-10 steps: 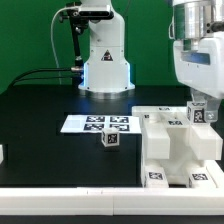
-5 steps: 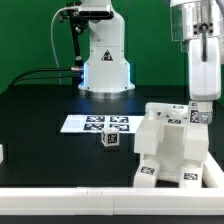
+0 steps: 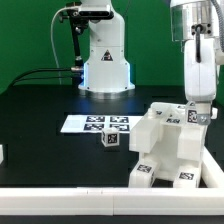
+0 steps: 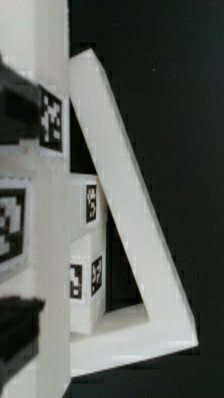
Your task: Assemble chair
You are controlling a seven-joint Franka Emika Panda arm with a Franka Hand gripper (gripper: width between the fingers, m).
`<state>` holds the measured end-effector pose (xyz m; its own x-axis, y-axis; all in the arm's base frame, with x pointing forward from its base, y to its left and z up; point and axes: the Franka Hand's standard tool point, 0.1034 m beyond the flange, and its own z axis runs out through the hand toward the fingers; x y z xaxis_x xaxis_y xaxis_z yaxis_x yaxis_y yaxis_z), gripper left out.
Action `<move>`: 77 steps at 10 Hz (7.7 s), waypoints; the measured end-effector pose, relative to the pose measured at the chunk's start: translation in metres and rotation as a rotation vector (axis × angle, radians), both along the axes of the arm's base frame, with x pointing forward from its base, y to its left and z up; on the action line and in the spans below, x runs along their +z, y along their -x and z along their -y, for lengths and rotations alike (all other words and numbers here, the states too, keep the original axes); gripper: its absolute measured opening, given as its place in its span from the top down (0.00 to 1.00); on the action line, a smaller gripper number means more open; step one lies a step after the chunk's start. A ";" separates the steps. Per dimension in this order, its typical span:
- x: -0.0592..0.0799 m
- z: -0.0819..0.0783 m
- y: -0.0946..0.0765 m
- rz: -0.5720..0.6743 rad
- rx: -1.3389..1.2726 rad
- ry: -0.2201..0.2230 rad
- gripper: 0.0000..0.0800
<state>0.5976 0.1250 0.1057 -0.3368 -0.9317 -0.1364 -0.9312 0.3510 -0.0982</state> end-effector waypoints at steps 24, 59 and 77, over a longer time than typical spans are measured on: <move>0.025 0.157 0.025 0.164 1.169 0.124 0.19; -0.071 0.189 0.129 -0.072 0.813 -0.701 0.65; -0.085 0.217 0.150 0.060 1.601 0.591 0.65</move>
Offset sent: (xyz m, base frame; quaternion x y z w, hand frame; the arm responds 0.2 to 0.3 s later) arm -0.0282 -0.0453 0.0459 0.0126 -0.0636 -0.0600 0.9961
